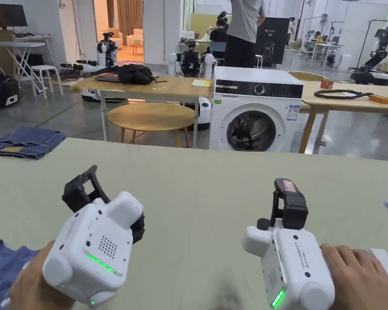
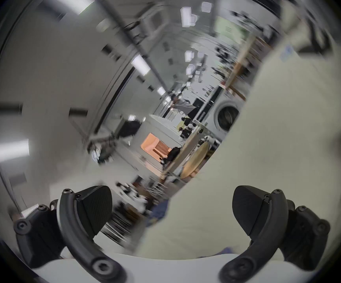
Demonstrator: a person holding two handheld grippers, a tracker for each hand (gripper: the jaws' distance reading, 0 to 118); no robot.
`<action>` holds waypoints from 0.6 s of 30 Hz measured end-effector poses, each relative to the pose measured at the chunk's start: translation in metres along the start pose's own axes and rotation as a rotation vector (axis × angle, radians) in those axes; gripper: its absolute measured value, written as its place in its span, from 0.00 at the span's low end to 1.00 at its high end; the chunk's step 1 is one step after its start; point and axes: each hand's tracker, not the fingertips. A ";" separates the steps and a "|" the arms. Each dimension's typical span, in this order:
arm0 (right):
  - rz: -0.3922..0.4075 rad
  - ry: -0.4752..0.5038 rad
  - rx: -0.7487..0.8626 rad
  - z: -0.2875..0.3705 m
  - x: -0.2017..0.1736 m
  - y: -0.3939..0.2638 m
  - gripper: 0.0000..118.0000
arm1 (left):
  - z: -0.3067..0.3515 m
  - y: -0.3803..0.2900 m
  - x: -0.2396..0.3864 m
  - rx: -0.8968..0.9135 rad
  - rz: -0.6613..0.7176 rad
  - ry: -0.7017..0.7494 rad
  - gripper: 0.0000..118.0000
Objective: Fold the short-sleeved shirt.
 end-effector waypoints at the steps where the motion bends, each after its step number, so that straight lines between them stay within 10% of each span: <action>1: -0.074 0.019 -0.022 0.000 0.004 0.001 0.98 | -0.008 -0.006 -0.008 -0.007 0.121 0.000 0.98; 6: -0.701 0.144 -0.222 -0.012 0.030 -0.007 0.98 | -0.024 -0.029 -0.040 0.014 0.672 -0.020 0.98; 10: -1.241 0.219 -0.318 -0.012 0.039 -0.026 0.98 | -0.025 -0.034 -0.044 0.010 0.846 -0.033 0.98; 18: -1.374 0.146 -0.383 -0.001 0.030 -0.021 0.98 | -0.020 -0.027 -0.027 0.011 0.766 -0.055 0.98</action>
